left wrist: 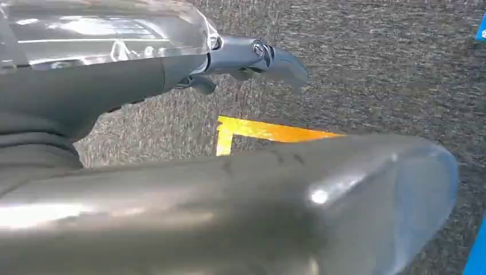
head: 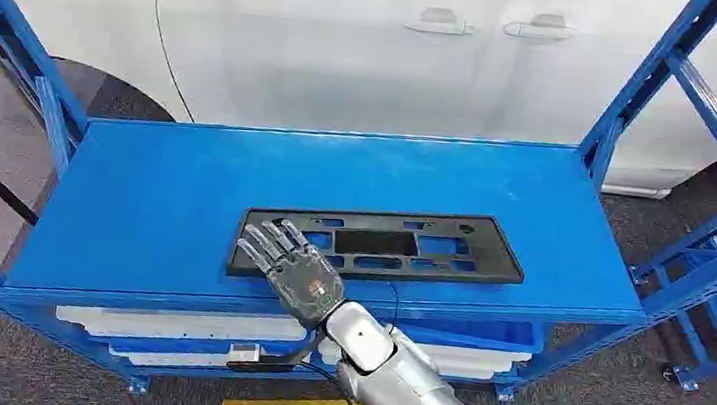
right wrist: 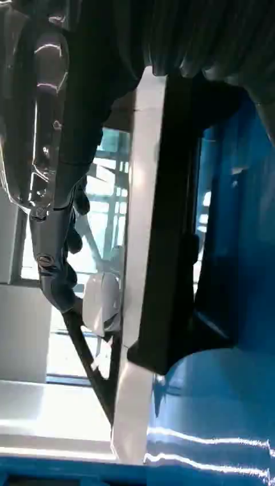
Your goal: Take the parts from the cabinet and place them on the table.
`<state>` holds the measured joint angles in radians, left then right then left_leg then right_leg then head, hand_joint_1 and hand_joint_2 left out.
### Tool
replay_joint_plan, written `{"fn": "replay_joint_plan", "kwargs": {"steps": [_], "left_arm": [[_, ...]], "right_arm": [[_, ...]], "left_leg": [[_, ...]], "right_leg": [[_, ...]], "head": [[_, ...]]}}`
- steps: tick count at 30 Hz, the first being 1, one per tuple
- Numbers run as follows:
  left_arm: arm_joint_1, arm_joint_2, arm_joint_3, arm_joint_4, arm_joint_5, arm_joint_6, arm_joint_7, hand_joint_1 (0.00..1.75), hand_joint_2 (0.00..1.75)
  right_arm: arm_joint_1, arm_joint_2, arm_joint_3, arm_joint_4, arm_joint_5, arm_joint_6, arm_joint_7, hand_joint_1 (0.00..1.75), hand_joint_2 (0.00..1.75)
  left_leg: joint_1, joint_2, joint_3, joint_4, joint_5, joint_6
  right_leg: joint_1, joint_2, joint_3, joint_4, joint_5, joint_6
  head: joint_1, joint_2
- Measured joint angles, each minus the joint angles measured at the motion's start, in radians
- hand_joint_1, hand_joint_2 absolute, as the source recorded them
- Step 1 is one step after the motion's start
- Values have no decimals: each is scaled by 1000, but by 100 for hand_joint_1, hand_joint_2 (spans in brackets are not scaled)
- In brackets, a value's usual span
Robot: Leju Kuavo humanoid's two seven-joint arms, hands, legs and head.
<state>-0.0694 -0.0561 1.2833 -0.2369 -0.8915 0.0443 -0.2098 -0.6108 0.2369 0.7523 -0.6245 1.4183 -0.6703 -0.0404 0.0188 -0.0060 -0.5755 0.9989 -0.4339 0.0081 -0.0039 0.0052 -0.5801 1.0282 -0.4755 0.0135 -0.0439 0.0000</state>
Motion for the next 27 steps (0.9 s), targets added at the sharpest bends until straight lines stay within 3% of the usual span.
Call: {"fn": "replay_joint_plan", "kwargs": {"steps": [1,2,3,4,5,6,8,9,10,12,15,16,18,19,20,21,24,25,26,27], "left_arm": [[-1,0,0,0,0,0,0,0,0],[-2,0,0,0,-2,0,0,0,0],[-1,0,0,0,-2,0,0,0,0],[1,1,0,0,-3,0,0,0,0],[2,2,0,0,-3,0,0,0,0],[2,2,0,0,-5,0,0,0,0],[1,2,0,0,-7,0,-3,0,0],[2,1,0,0,-12,0,-5,0,0],[1,0,0,0,-13,-2,-5,0,0],[2,2,0,0,-15,-3,-6,0,0],[0,5,0,0,-22,-4,-9,0,0],[0,5,0,0,-23,-5,-10,0,0],[0,6,0,0,-23,-5,-11,0,0],[1,7,0,0,-23,-5,-12,0,0],[2,7,0,0,-23,-5,-12,0,0],[3,7,0,0,-23,-5,-12,0,0],[1,10,0,0,-24,-5,-13,0,0],[-1,10,0,0,-24,-5,-13,0,0],[-2,10,0,0,-24,-5,-13,0,0],[-1,10,0,0,-23,-5,-13,0,0]], "right_arm": [[-3,0,0,3,3,0,4,0,175],[-6,0,0,14,13,-2,25,0,175],[-7,0,0,27,19,-5,40,0,175],[-10,0,-1,38,19,-14,49,0,175],[-14,0,-6,49,11,-21,52,0,175],[-19,0,-13,56,7,-24,52,0,175],[-27,-3,-34,63,1,-27,49,0,175],[-29,-3,-45,63,0,-27,44,0,175],[-33,-4,-59,63,3,-27,40,0,175],[-34,-5,-85,61,24,-28,40,0,175],[-40,-7,-109,61,56,-28,54,0,175],[-46,-7,-112,63,66,-28,65,0,175],[-54,-8,-117,70,91,-28,92,0,175],[-53,-10,-121,76,95,-28,100,0,175],[-53,-11,-124,82,100,-28,105,0,175],[-53,-12,-126,85,101,-28,106,0,175],[-58,-12,-128,90,104,-28,109,0,175],[-62,-13,-129,94,107,-28,114,0,175],[-65,-13,-131,99,113,-27,128,0,175],[-67,-13,-133,108,124,-27,147,0,175]], "left_leg": [[0,1,-1,0,0,7],[-1,2,-2,0,0,11],[-2,2,-3,0,0,12],[-2,2,-3,0,-1,12],[-3,2,-2,1,-1,12],[-3,1,0,1,-1,12],[-5,-1,5,1,-2,10],[-5,-1,6,1,-3,9],[-13,-1,2,5,-6,4],[-9,-1,-1,4,-4,-9],[-6,2,-2,13,-15,-27],[-6,2,-20,53,-45,-31],[-3,1,-97,221,-128,-42],[-3,1,-133,296,-153,-46],[0,1,-148,325,-151,-49],[2,2,-138,300,-126,-50],[12,3,-14,43,5,-54],[5,2,-1,18,-16,-48],[4,-2,-6,18,-12,-29],[3,-2,-8,18,-12,-26]], "right_leg": [[0,-1,-15,33,-23,2],[-1,-1,-66,143,-81,7],[-2,-1,-107,226,-114,10],[-2,-1,-141,294,-132,12],[-2,-1,-148,305,-121,12],[-2,-1,-131,264,-86,9],[0,-1,-43,84,6,-3],[3,-2,-3,2,34,-13],[8,-4,4,-21,22,-15],[10,-1,-2,-21,28,-17],[0,-3,8,-41,40,-36],[-1,-3,8,-43,40,-41],[0,-4,6,-43,40,-42],[0,-5,6,-42,40,-43],[0,-5,6,-40,39,-42],[-1,-4,6,-39,38,-40],[-5,-1,7,-23,26,-28],[2,0,1,-18,23,-20],[3,1,-3,-16,25,-16],[2,1,-4,-16,26,-13]], "head": [[0,0],[0,0],[0,0],[0,0],[0,0],[0,0],[0,0],[0,0],[0,0],[0,0],[0,0],[0,0],[0,0],[0,0],[0,0],[0,0],[0,0],[0,0],[0,0],[0,0]]}}
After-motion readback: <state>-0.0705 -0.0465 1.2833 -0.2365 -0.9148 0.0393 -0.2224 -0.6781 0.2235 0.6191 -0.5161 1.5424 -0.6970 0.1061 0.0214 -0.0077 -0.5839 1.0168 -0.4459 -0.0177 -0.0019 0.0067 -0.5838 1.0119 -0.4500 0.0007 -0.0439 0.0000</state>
